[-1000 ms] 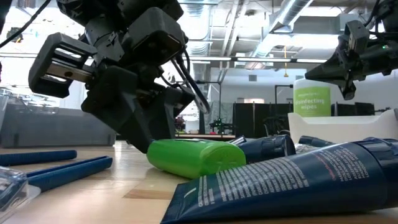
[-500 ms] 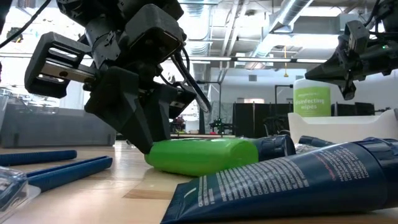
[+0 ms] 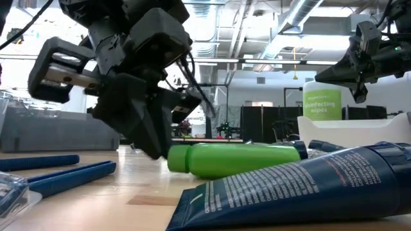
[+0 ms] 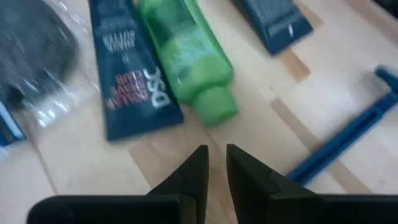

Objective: Pick & Place Travel size toiletries
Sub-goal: Put the green shampoo into the transparent bin

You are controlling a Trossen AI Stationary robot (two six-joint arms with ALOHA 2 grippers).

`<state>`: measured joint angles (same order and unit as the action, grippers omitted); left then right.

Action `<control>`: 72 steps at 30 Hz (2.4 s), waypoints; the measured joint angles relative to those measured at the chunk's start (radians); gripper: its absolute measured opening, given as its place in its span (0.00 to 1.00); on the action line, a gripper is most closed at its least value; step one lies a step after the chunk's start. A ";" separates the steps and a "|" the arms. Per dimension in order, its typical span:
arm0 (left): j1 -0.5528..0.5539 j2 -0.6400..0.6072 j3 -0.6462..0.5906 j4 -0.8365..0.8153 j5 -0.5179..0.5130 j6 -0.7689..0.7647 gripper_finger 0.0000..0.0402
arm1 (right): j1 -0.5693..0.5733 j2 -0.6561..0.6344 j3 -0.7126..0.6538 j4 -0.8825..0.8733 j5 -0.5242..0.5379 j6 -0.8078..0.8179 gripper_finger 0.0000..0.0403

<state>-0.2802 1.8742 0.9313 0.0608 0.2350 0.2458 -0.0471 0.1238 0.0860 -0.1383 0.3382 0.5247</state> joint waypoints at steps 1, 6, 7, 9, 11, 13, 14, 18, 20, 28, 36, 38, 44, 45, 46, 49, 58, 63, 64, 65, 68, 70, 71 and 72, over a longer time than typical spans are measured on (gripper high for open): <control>0.000 -0.001 0.002 0.006 -0.003 -0.008 0.15 | 0.000 0.000 0.000 0.000 0.000 0.000 0.00; 0.000 -0.034 0.001 0.002 -0.003 -0.130 0.25 | 0.000 0.000 0.000 0.000 0.000 0.000 0.00; 0.000 -0.044 0.001 0.005 -0.003 -0.156 0.28 | 0.000 0.000 0.000 0.000 0.000 0.000 0.00; -0.001 -0.063 0.002 0.008 -0.003 -0.213 0.33 | 0.000 0.000 0.000 0.000 0.000 0.000 0.00; -0.006 -0.087 0.002 0.007 -0.012 -0.278 0.39 | 0.000 0.000 0.000 0.000 0.000 0.000 0.00; -0.020 -0.111 0.002 0.010 -0.053 -0.337 0.44 | 0.000 0.000 0.000 0.000 0.000 0.000 0.00; -0.029 -0.122 0.002 0.010 -0.083 -0.361 0.46 | 0.000 0.000 0.000 0.000 0.000 0.000 0.00; -0.076 -0.153 0.002 0.011 -0.203 -0.431 0.50 | 0.000 0.000 0.000 -0.001 0.000 0.000 0.00; -0.096 -0.156 0.007 0.014 -0.236 -0.475 0.50 | 0.000 0.000 0.000 -0.003 0.000 0.000 0.00; -0.140 -0.151 0.032 0.014 -0.347 -0.520 0.50 | 0.000 0.000 0.000 -0.033 0.001 0.000 0.00; -0.162 -0.151 0.039 0.018 -0.485 -0.589 0.50 | 0.000 0.000 0.000 -0.035 0.001 0.023 0.00; -0.188 -0.150 0.039 0.032 -0.515 -0.594 0.50 | 0.000 0.000 0.000 -0.036 0.001 0.034 0.00; -0.261 -0.149 0.040 0.052 -0.638 -0.602 0.50 | 0.001 0.000 0.000 -0.049 0.001 0.034 0.00; -0.266 -0.149 0.040 0.052 -0.652 -0.616 0.50 | 0.001 0.000 0.000 -0.052 0.001 0.034 0.00; -0.267 -0.149 0.039 0.053 -0.662 -0.627 0.50 | 0.001 0.000 0.000 -0.053 0.001 0.034 0.00; -0.267 -0.124 0.041 0.060 -0.680 -0.643 0.50 | 0.001 0.000 0.000 -0.061 0.001 0.034 0.00; -0.265 0.016 0.105 0.113 -0.646 -0.632 0.54 | 0.001 0.000 0.000 -0.074 0.001 0.052 0.00; -0.274 0.036 0.105 0.117 -0.646 -0.648 0.59 | 0.001 0.000 0.001 -0.082 0.001 0.052 0.00; -0.277 0.041 0.105 0.112 -0.646 -0.651 0.59 | 0.001 0.000 0.001 -0.083 0.001 0.052 0.00; -0.280 0.047 0.104 0.110 -0.646 -0.655 0.60 | 0.001 0.000 0.001 -0.083 0.001 0.052 0.00; -0.285 0.077 0.104 0.113 -0.645 -0.701 0.60 | 0.001 0.000 0.001 -0.083 0.001 0.052 0.00; -0.286 0.095 0.103 0.122 -0.645 -0.728 0.60 | 0.001 0.000 0.001 -0.084 0.000 0.052 0.00; -0.286 0.102 0.103 0.122 -0.645 -0.734 0.60 | 0.001 0.000 0.001 -0.084 0.001 0.052 0.00; -0.289 0.108 0.103 0.119 -0.645 -0.738 0.60 | 0.001 0.000 0.001 -0.084 0.001 0.052 0.00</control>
<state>-0.5690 1.9820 1.0348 0.1800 -0.4104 -0.4919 -0.0463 0.1242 0.0872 -0.2222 0.3389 0.5770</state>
